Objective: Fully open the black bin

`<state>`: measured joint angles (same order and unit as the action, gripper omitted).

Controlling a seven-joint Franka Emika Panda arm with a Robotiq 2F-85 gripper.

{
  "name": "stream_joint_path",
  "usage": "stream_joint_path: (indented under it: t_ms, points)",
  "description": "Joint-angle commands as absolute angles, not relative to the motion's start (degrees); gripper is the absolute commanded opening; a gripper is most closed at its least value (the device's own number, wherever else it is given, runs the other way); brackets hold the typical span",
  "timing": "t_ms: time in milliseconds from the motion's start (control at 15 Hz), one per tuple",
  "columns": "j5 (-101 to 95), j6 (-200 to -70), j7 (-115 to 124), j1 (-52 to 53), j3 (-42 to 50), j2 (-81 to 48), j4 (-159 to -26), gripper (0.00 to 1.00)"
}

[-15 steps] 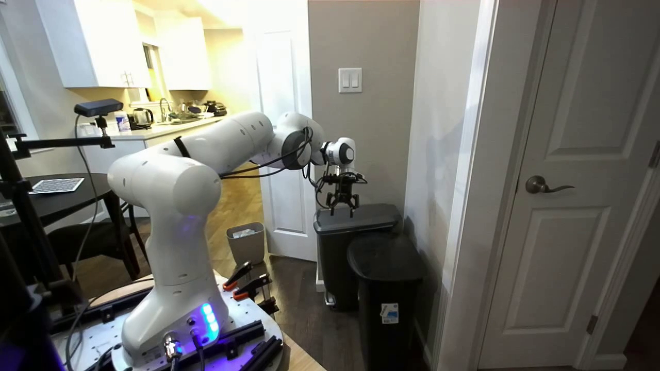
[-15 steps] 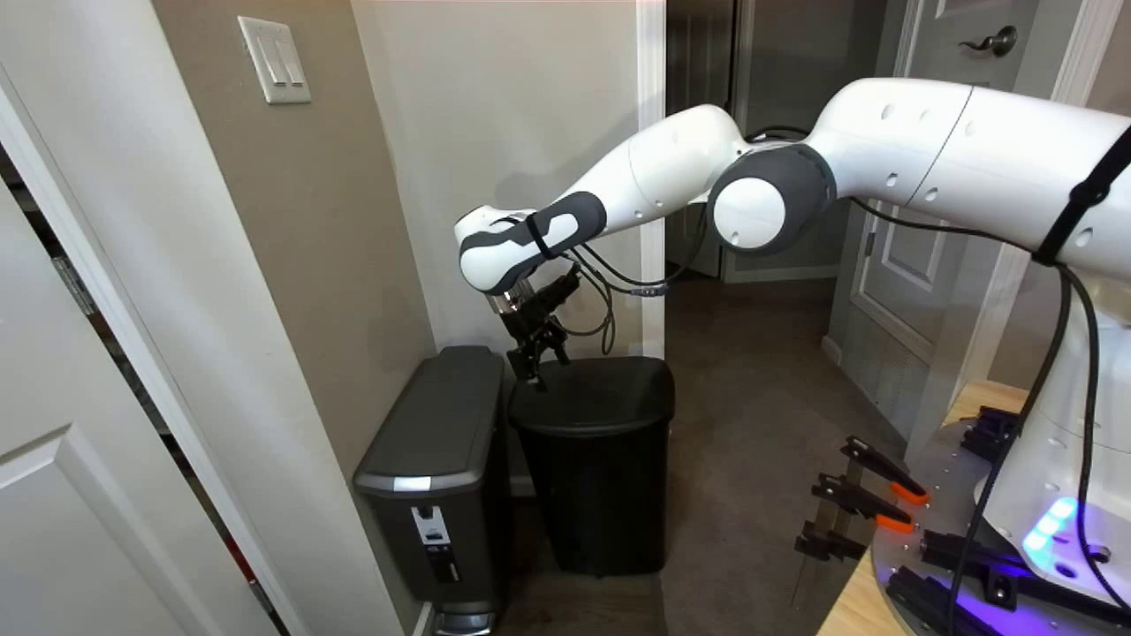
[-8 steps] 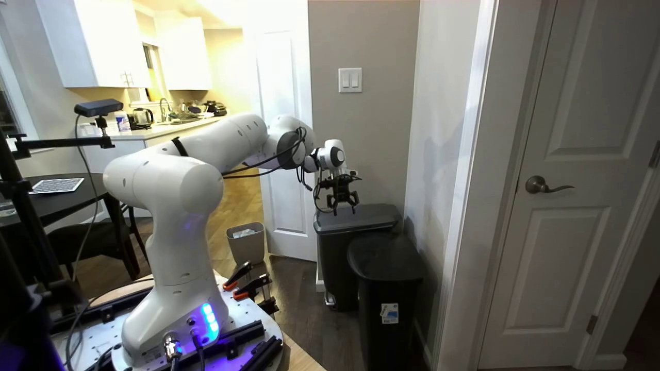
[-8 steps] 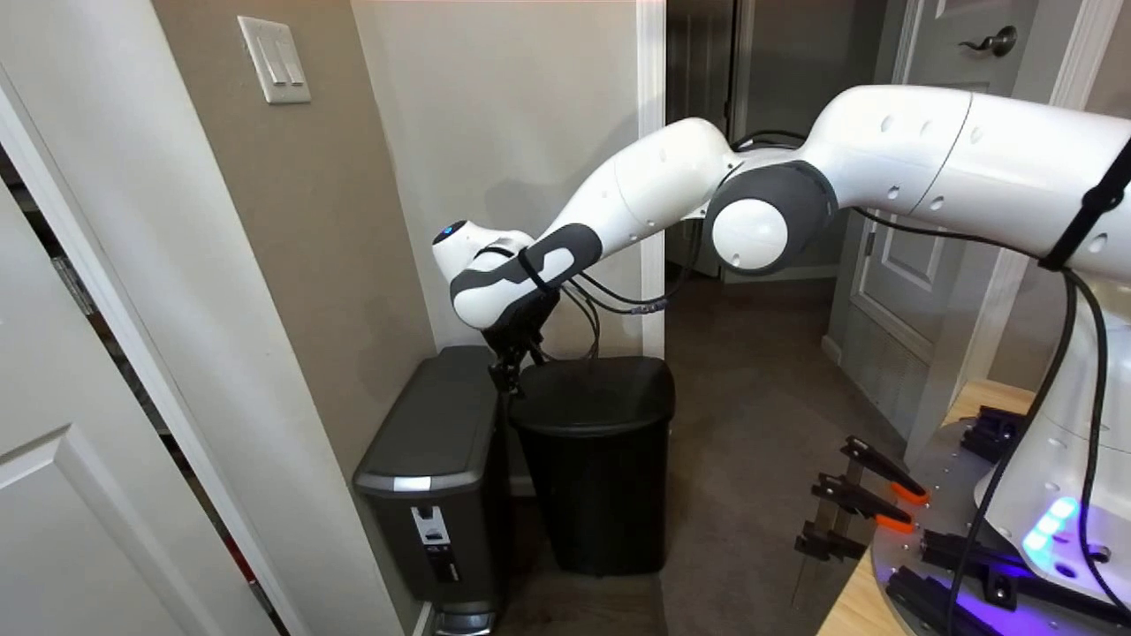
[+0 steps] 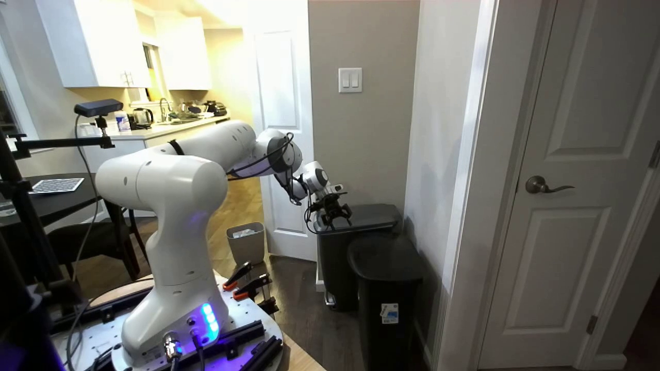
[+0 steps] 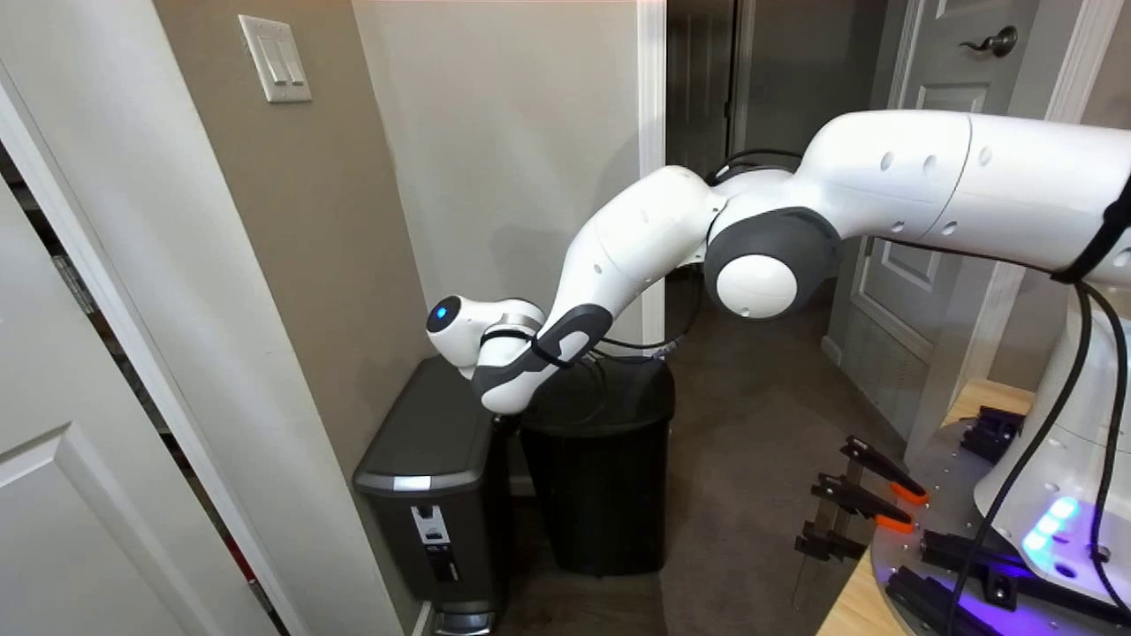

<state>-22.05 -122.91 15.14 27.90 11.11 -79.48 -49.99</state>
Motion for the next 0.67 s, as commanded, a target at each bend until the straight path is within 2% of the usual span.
stream_joint_path:
  t_ms: [0, 333, 600]
  points:
    - [-25.1, -123.5, 20.6, 30.6, 15.1, -79.6, -54.4, 1.0]
    - [-29.3, -118.0, 26.3, 36.2, 21.6, -82.7, -54.3, 1.0]
    - [-27.9, -116.6, 24.2, 36.3, 21.1, -83.6, -53.0, 1.0]
